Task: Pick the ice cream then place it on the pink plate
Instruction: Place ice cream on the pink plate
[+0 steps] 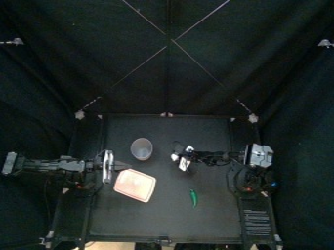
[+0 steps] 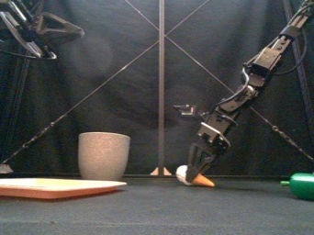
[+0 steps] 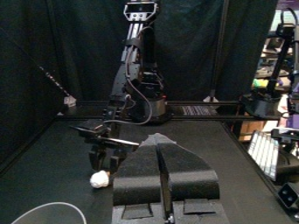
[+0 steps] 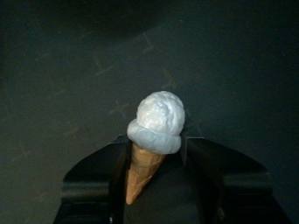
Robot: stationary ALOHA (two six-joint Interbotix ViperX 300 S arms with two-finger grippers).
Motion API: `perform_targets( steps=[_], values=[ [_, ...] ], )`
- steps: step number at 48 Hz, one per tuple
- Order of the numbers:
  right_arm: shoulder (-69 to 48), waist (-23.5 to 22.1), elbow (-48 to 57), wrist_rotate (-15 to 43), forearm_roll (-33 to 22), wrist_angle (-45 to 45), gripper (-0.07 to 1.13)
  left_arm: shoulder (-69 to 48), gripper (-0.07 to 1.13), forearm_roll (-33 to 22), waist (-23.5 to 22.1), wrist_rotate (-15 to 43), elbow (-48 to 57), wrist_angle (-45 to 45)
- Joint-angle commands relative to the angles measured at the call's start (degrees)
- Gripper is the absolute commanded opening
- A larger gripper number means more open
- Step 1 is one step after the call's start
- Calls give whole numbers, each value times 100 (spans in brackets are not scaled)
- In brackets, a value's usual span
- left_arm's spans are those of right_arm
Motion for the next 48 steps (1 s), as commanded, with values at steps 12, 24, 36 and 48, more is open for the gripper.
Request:
perform_targets(
  steps=[12,24,36,48],
  values=[
    [-290,633,-589,9,-9,44,38,9,-3,9,-9,9,-70,-35],
    [9,1696,-1740,-18,-18,18,38,9,-3,9,-9,0,-70,-44],
    [1187,2065,-3164,-9,-378,167,39,9,-3,9,-9,0,-62,-44],
    [2039,2030,-4491,9,-703,905,48,-18,-3,9,0,0,-44,-44]
  ],
)
